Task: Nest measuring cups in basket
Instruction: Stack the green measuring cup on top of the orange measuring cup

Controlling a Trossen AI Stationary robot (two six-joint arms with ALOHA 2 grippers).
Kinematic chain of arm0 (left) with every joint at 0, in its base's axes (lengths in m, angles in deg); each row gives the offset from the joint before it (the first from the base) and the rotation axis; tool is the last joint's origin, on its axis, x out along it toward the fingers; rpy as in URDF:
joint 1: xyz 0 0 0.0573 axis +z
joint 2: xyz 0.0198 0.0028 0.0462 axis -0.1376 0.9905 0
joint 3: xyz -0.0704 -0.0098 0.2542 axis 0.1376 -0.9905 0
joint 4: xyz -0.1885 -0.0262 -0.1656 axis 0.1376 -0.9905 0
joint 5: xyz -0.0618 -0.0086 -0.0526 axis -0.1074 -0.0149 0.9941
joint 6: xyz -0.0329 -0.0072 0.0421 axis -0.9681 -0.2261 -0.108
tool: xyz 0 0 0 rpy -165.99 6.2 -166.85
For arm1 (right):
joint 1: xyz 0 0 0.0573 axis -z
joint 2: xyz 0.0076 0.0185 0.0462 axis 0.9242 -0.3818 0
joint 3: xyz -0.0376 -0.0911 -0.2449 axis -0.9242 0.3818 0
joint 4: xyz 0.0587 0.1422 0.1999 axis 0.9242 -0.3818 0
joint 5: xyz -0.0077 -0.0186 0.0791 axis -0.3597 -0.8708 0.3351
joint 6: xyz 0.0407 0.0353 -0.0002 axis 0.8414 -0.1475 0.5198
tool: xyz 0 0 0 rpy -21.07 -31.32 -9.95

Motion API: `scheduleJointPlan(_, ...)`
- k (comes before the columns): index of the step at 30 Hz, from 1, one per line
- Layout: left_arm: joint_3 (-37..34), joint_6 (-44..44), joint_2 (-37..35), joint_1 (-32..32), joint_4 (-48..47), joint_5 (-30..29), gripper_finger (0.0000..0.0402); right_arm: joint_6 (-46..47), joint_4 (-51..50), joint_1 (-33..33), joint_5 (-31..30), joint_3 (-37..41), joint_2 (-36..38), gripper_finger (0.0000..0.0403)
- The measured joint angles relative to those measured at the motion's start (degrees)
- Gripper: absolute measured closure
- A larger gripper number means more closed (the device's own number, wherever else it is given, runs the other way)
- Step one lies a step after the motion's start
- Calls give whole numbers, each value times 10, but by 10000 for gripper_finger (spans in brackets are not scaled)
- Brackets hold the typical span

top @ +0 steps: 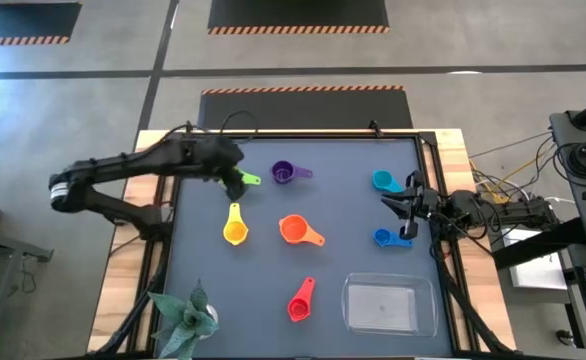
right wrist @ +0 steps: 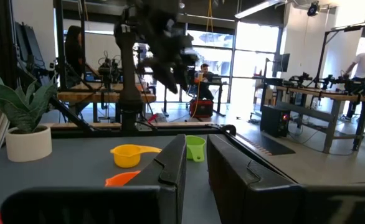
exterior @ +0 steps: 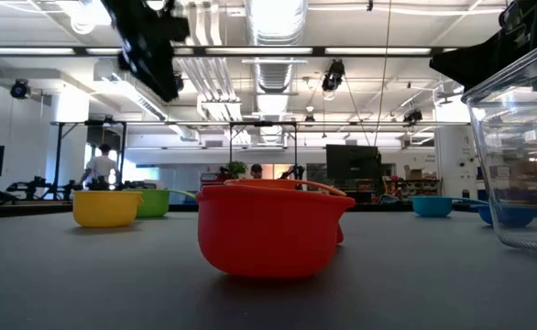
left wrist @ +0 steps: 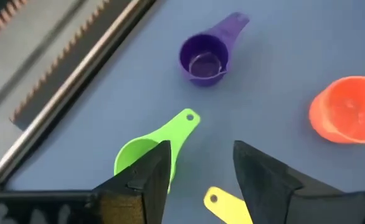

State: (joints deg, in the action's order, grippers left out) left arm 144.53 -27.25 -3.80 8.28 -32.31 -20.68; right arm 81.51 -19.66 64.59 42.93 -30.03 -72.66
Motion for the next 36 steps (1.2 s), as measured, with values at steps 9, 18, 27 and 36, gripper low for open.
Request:
scheduleJointPlan(9,-59,34,101,106,39,16,240,0,0,0,0,0,0,351)
scheduleJointPlan(18,-59,76,187,109,42,57,191,0,0,0,0,0,0,351)
scheduleJointPlan(27,-63,78,193,113,42,56,171,0,0,0,0,0,0,351)
scheduleJointPlan(36,-156,64,188,133,125,56,193,0,0,0,0,0,0,351)
